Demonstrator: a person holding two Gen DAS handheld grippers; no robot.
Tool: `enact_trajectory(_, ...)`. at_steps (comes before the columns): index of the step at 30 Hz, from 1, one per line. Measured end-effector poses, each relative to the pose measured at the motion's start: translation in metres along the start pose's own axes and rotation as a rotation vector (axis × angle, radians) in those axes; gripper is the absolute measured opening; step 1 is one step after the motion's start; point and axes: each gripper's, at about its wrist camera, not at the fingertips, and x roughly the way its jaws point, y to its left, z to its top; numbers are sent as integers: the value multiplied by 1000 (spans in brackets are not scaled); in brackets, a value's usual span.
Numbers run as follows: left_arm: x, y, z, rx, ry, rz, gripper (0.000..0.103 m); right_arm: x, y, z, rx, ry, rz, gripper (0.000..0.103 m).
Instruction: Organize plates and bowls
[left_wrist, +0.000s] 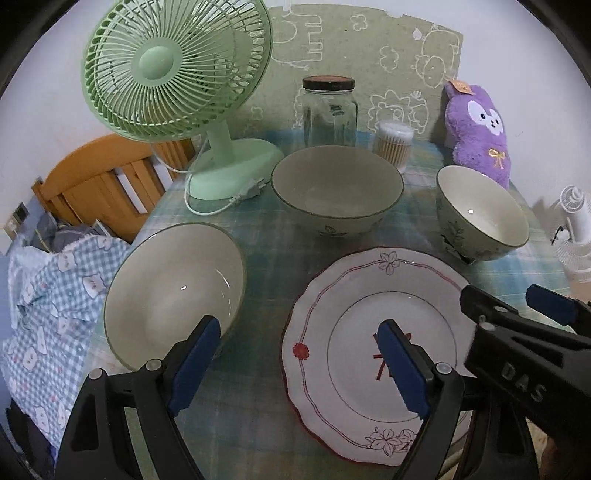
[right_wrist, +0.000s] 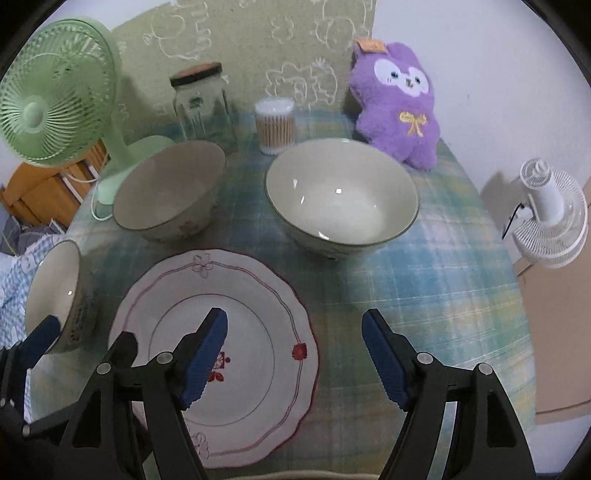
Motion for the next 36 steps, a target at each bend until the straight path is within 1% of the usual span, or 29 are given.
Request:
enact_trajectory(3,-1,-2,-1,-11,11,0,87,7,-4,1,16,14,12,78)
enact_trajectory(6,0,-4,-2,-34,41,-5,85,8,-4,1,3,16,9,78)
enact_trajectory(10,9,-6,-6,-49,75,13,83,13,-4,1,-9,27,11,78)
enact_trajectory(12,17,-3,-6,-62,95,31,77,16,-4,1,-10,32,16,78)
enact_trajectory(15,25,-1,-7,-90,104,36,73,22,-5,1,-14,42,19,74)
enact_trajectory(17,30,-4,-9,-88,110,36,70,28,-5,1,-19,51,18,71)
enact_trajectory(21,40,-8,-10,-87,142,12,60,38,-3,1,-31,65,14,68)
enact_trajectory(23,46,-8,-11,-93,158,-2,58,43,-1,3,-40,76,20,62)
enact_trajectory(24,49,-8,-11,-94,169,0,56,45,1,3,-42,80,22,61)
enact_trajectory(26,51,-7,-11,-104,164,-2,54,51,3,3,-46,93,33,60)
enact_trajectory(32,53,-9,-8,-113,159,6,54,60,7,6,-47,103,55,58)
enact_trajectory(34,53,-8,-7,-115,163,6,54,60,12,7,-65,105,64,55)
enact_trajectory(36,53,-7,-8,-116,164,1,52,60,14,7,-72,104,53,55)
